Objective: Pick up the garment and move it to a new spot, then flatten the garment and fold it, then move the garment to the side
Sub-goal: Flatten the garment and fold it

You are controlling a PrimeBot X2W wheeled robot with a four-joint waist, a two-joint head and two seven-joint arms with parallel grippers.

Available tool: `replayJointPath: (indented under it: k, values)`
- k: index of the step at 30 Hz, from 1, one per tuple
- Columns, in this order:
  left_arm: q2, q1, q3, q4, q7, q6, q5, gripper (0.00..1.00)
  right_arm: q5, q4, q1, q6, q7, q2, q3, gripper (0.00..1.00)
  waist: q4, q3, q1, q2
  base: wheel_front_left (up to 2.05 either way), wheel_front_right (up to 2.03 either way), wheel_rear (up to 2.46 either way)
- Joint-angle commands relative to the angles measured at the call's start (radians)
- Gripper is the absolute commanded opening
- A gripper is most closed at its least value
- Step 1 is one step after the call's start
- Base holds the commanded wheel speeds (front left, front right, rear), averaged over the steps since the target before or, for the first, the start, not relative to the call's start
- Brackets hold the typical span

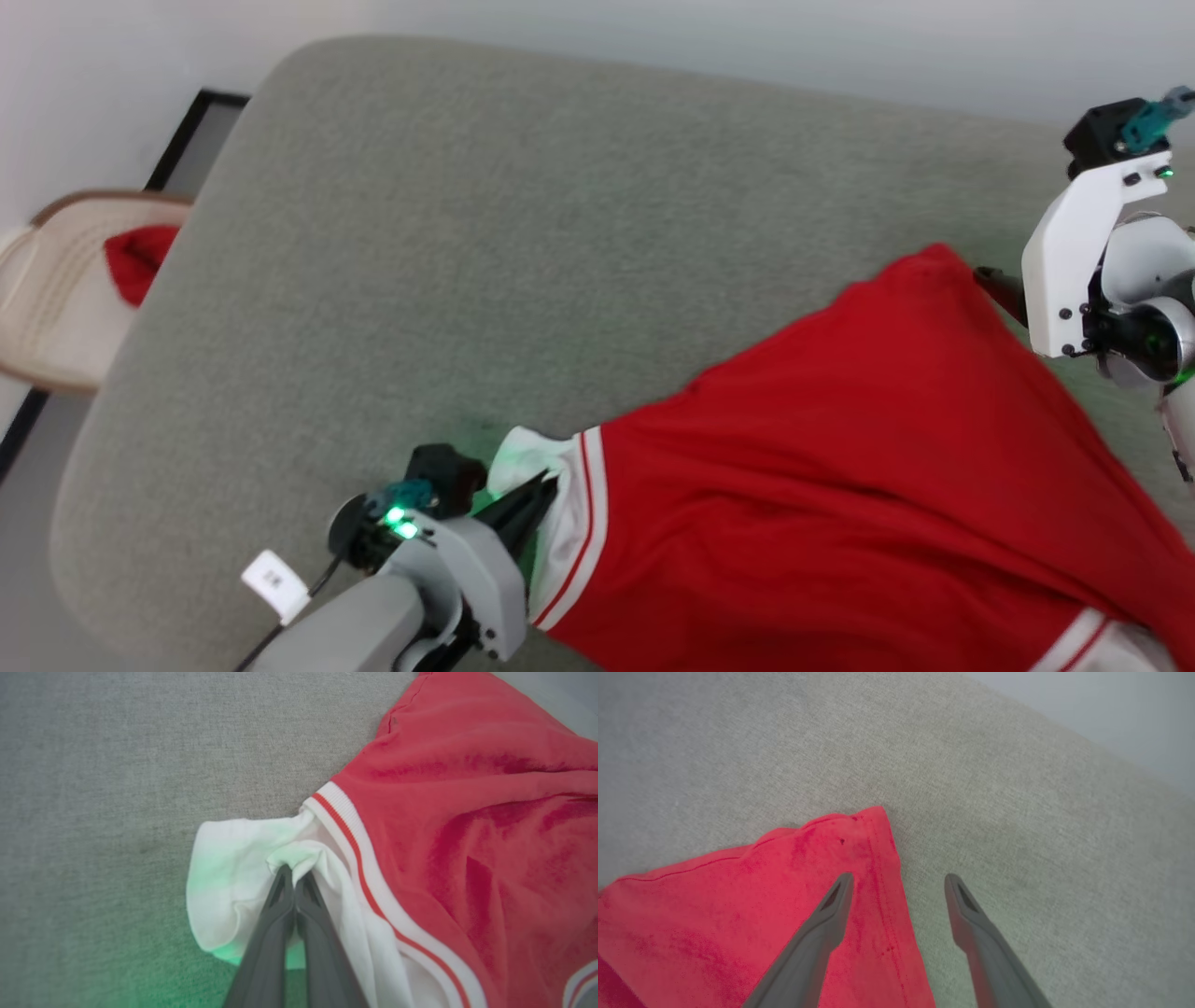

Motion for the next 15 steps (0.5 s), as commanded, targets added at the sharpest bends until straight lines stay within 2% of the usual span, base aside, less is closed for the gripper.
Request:
replayJointPath:
  k: [1, 7, 14, 15]
  values:
    - [-0.016, -0.019, -0.005, 0.011, -0.003, -0.006, 0.008, 0.0, 0.008, 0.04, -0.027, -0.001, 0.004, -0.003, 0.025, 1.0, 0.055, 0.051, 0.0, 0.0, 0.0, 0.0, 0.0]
    - [-0.057, -0.048, -0.016, 0.053, -0.007, -0.024, 0.016, 0.0, 0.027, 0.182, -0.088, -0.001, 0.008, -0.01, 0.099, 1.0, 0.096, 0.081, 0.0, 0.0, 0.0, 0.0, 0.0]
    - [-0.076, -0.057, -0.033, 0.104, -0.01, -0.038, 0.016, 0.0, 0.067, 0.325, -0.068, 0.0, 0.052, 0.012, 0.182, 1.0, 0.124, 0.093, 0.0, 0.0, 0.0, 0.0, 0.0]
    - [-0.076, -0.059, -0.034, 0.11, -0.011, -0.039, 0.014, 0.0, 0.073, 0.338, -0.066, 0.0, 0.063, 0.016, 0.19, 0.56, 0.125, 0.092, 0.0, 0.0, 0.0, 0.0, 0.0]
